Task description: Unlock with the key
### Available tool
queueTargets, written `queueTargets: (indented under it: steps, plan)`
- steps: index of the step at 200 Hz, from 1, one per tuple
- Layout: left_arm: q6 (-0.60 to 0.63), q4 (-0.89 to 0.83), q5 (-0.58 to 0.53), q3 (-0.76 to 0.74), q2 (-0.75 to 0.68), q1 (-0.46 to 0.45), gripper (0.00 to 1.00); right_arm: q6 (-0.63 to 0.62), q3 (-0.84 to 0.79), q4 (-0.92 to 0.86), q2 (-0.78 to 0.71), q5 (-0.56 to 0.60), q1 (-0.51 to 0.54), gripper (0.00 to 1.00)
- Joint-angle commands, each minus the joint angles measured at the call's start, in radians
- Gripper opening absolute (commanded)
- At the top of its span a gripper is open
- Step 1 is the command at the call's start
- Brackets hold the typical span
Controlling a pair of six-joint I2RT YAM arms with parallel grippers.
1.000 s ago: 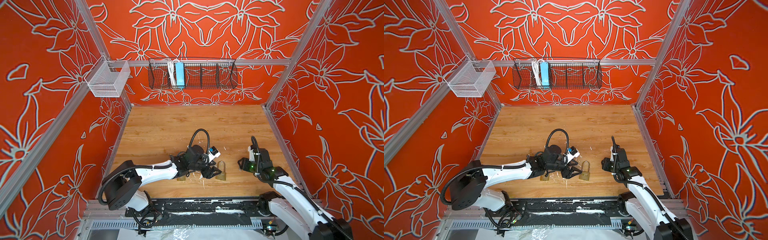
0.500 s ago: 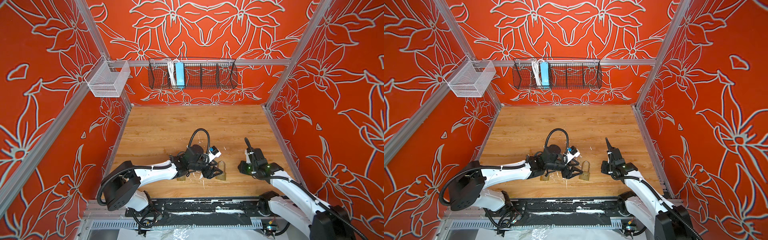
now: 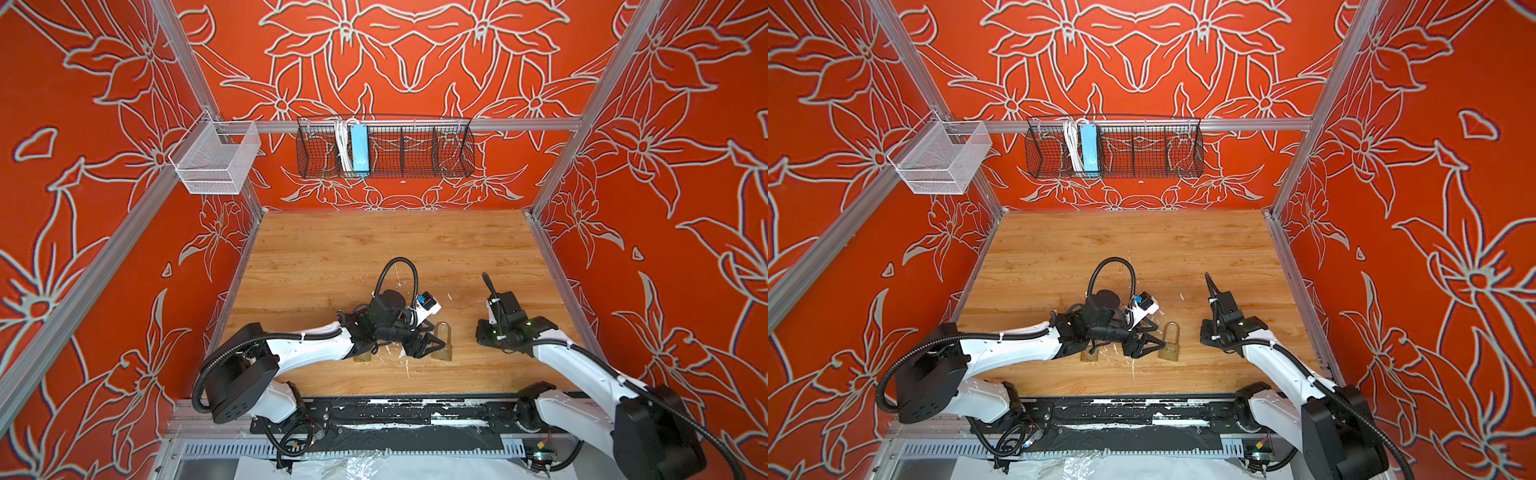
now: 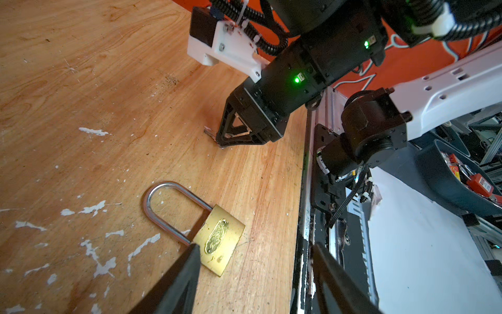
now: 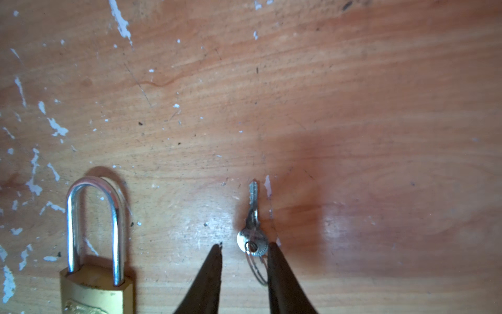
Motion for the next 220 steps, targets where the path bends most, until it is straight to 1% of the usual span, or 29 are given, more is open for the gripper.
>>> queueTargets:
  steps: [1,31,83,94,108,117,162,186,210,220]
  plan:
    - [-0.003,0.026,0.011,-0.007,-0.026,-0.004,0.66,0.018,0.032,-0.023,0.019,0.033,0.017,0.27]
    - [-0.005,0.031,0.007,-0.011,-0.027,-0.003,0.66,0.029,0.043,-0.03,0.046,0.044,0.027,0.2]
    - [-0.015,0.044,0.005,-0.02,-0.039,-0.003,0.67,0.042,0.058,-0.042,0.081,0.073,0.053,0.18]
    - [-0.018,0.051,0.004,-0.025,-0.044,-0.003,0.67,0.041,0.062,-0.046,0.086,0.075,0.056,0.13]
    - [-0.021,0.058,-0.001,-0.032,-0.046,-0.003,0.67,0.043,0.063,-0.047,0.088,0.078,0.058,0.03]
    - [-0.021,0.057,-0.005,-0.032,-0.047,-0.003,0.68,0.046,0.064,-0.051,0.087,0.084,0.057,0.0]
    - [-0.034,0.058,-0.043,-0.038,-0.064,-0.003,0.69,0.032,0.058,-0.039,0.072,0.07,0.061,0.0]
    - [-0.081,0.057,-0.097,-0.034,-0.063,0.002,0.69,-0.033,0.02,0.028,-0.013,0.023,0.073,0.0]
    - [-0.162,0.067,-0.044,-0.008,-0.028,0.013,0.69,-0.071,-0.033,0.058,-0.154,-0.037,0.077,0.0]
    - [-0.173,0.064,-0.011,0.007,-0.013,0.014,0.68,-0.072,-0.055,0.057,-0.226,-0.038,0.077,0.0]
